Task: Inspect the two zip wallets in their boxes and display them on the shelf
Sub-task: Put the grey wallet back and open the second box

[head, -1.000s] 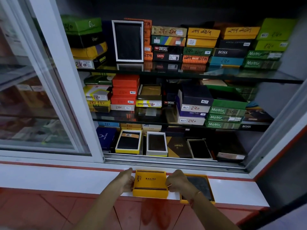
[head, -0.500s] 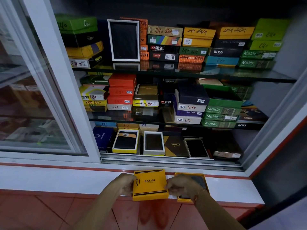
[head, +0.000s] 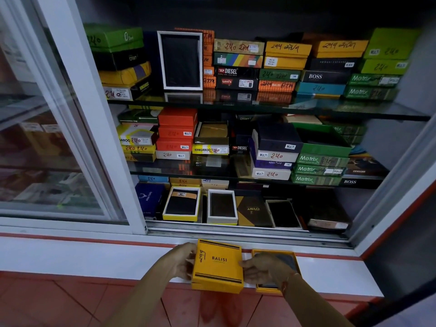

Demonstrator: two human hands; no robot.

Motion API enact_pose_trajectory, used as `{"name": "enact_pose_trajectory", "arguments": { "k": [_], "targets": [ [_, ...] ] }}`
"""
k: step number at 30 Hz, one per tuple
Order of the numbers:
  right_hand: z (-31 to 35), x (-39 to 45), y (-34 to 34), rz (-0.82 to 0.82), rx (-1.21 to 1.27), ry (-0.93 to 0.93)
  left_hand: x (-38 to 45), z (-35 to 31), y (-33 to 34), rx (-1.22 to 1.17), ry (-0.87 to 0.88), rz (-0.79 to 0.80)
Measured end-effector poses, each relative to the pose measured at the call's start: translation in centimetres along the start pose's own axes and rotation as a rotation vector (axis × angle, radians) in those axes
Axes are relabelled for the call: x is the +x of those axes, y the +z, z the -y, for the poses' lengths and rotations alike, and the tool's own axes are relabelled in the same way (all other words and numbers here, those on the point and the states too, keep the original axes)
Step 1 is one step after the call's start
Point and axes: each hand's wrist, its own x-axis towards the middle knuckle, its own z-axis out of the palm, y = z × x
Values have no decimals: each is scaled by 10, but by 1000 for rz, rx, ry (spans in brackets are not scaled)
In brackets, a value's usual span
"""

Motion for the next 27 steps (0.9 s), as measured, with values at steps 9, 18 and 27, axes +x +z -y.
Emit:
{"name": "enact_pose_trajectory", "arguments": {
  "k": [9,18,27],
  "targets": [
    [9,-13,12,-126,-77,-140,0,-6,16,105,209,-151],
    [35,-55,18,63,-76,-186,-19,-17,46,178,444,76],
    [33,-60,-28,-204,170,-342,-11,-14,60,172,459,101]
  ]
}}
